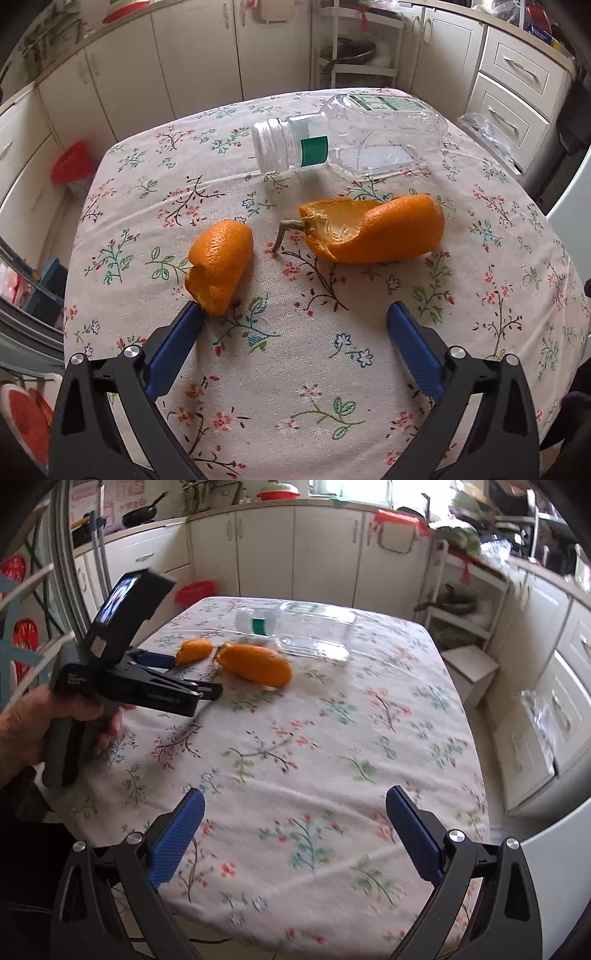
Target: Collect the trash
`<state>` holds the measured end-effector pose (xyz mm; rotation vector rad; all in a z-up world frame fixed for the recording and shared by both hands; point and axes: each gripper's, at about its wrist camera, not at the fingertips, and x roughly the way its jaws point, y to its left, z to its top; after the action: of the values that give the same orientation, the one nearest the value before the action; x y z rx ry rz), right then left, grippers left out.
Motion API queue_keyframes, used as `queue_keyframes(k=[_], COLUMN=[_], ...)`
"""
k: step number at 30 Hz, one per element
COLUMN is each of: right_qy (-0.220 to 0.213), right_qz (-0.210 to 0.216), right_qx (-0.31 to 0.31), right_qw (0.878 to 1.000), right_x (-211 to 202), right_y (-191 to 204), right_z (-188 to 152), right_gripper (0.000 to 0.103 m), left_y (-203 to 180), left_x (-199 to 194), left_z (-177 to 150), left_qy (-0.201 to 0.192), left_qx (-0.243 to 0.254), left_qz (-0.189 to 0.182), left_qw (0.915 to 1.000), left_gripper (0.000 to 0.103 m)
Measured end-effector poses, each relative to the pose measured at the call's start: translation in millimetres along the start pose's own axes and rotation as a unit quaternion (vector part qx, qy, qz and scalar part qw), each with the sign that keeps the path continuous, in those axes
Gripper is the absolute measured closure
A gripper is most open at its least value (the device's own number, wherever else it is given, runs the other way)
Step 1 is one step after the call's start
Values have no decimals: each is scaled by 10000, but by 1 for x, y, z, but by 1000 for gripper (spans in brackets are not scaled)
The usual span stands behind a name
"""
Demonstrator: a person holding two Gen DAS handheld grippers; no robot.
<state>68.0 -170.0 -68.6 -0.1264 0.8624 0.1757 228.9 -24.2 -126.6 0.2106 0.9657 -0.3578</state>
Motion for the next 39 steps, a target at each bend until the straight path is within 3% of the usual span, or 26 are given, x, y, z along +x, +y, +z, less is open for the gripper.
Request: queue_keyframes(k=[4, 12, 28, 39], right_qy=[133, -51, -962, -615], right_qz=[-38, -121, -836, -1206], right_qx=[42, 189, -144, -109], right_qw=[9999, 9997, 9917, 9907], right_x=[17, 19, 6, 30], right_y=[6, 5, 26, 38], right_z=[1, 7, 6, -15], right_gripper=[9, 9, 8, 8], left_y=[-1, 1, 1, 1], left_x=[0, -1, -1, -1], left_z=[0, -2, -2, -2], left_qy=[4, 1, 2, 2], left_qx=[-34, -46, -49, -48], left_qz=[50, 41, 38, 40], left_qw=[10000, 10000, 10000, 10000], left_gripper=[8, 8, 8, 7])
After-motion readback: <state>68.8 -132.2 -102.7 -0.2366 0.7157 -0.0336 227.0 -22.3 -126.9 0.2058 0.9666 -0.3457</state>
